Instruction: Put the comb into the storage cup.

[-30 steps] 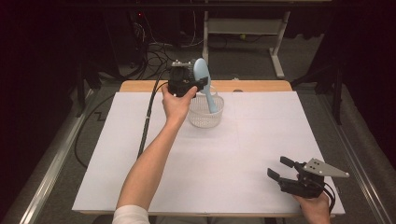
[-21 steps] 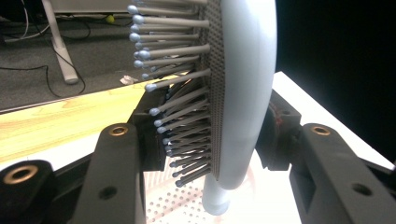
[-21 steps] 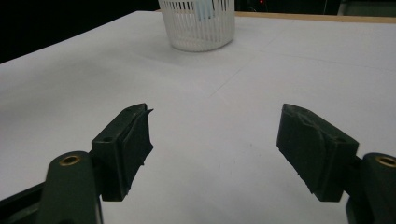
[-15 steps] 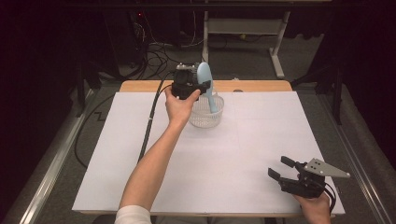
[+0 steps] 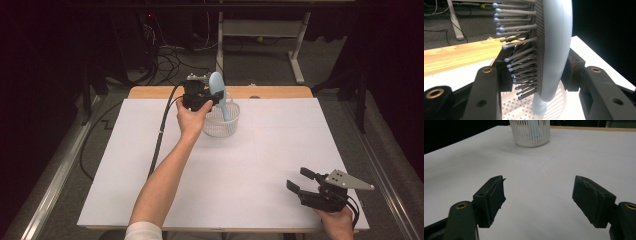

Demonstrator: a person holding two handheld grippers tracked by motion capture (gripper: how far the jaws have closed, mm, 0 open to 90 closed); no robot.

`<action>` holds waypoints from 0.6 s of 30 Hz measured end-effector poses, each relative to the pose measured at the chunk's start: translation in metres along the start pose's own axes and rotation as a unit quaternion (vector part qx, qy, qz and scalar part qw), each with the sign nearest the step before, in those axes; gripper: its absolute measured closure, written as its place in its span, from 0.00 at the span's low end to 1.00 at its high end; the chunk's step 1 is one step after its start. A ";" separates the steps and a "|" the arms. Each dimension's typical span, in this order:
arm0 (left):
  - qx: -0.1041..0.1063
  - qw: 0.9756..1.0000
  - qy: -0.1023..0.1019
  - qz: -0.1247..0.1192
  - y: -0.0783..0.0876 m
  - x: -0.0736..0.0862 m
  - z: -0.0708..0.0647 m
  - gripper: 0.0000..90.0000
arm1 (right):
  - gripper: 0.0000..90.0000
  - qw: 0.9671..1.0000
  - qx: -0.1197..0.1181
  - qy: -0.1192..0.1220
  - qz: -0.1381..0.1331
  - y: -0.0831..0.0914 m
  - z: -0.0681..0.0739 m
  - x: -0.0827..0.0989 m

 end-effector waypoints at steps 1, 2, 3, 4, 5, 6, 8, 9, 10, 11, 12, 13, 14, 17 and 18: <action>0.000 1.000 0.000 0.000 0.000 0.000 0.000 0.58 | 0.30 1.000 0.000 0.000 0.000 0.000 0.000 0.000; 0.000 1.000 -0.001 0.000 0.000 0.001 0.000 0.58 | 0.29 1.000 0.000 0.000 0.000 0.000 0.000 0.000; 0.000 1.000 -0.002 0.000 -0.001 0.001 0.000 0.58 | 0.29 1.000 0.000 0.000 0.000 0.000 0.000 0.000; 0.000 1.000 -0.003 0.000 -0.001 0.001 -0.001 0.58 | 0.29 1.000 -0.001 0.000 0.000 0.000 0.000 0.000; 0.000 1.000 -0.003 0.000 -0.001 0.001 -0.001 0.58 | 0.29 1.000 -0.001 0.000 0.000 0.000 0.000 0.000; 0.000 1.000 -0.006 0.002 -0.001 0.002 -0.001 0.58 | 0.29 1.000 -0.001 0.000 0.000 0.000 0.000 0.000; 0.001 1.000 -0.007 0.002 -0.001 0.003 -0.001 0.58 | 0.29 1.000 -0.001 -0.001 0.000 0.000 0.000 0.000; 0.001 1.000 -0.006 0.000 -0.002 0.003 -0.001 0.58 | 0.29 1.000 -0.002 -0.001 0.000 0.000 0.000 0.000; 0.001 1.000 -0.007 0.001 -0.002 0.004 -0.001 0.58 | 0.29 1.000 -0.002 -0.001 0.000 0.000 0.000 0.000; 0.001 1.000 -0.009 0.001 -0.002 0.004 -0.001 0.58 | 0.29 1.000 -0.002 -0.001 0.000 0.000 0.001 0.000; 0.001 1.000 -0.011 0.000 -0.002 0.005 -0.001 0.58 | 0.29 1.000 -0.002 -0.001 0.000 0.000 0.001 0.000; 0.001 1.000 -0.011 0.000 -0.002 0.005 -0.001 0.58 | 0.29 1.000 -0.002 -0.001 0.000 0.000 0.001 0.000; 0.002 1.000 -0.011 0.000 -0.002 0.005 -0.001 0.58 | 0.29 1.000 -0.002 -0.001 0.000 0.000 0.001 0.000; 0.003 1.000 -0.015 0.000 -0.002 0.005 -0.001 0.58 | 0.29 1.000 -0.002 -0.001 0.001 0.000 0.001 0.000; 0.002 1.000 -0.017 0.001 -0.002 0.006 -0.001 0.58 | 0.29 1.000 -0.002 -0.001 0.001 0.000 0.001 0.000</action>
Point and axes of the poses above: each handheld gripper's, and its own axes: y roughly backward along the jaws, x roughly out of its underside, z roughly to its left, the point moved 6 cm from there along -y, roughly forward along the jaws, and after that the axes turned 13 degrees about -z, right-handed, at the moved point
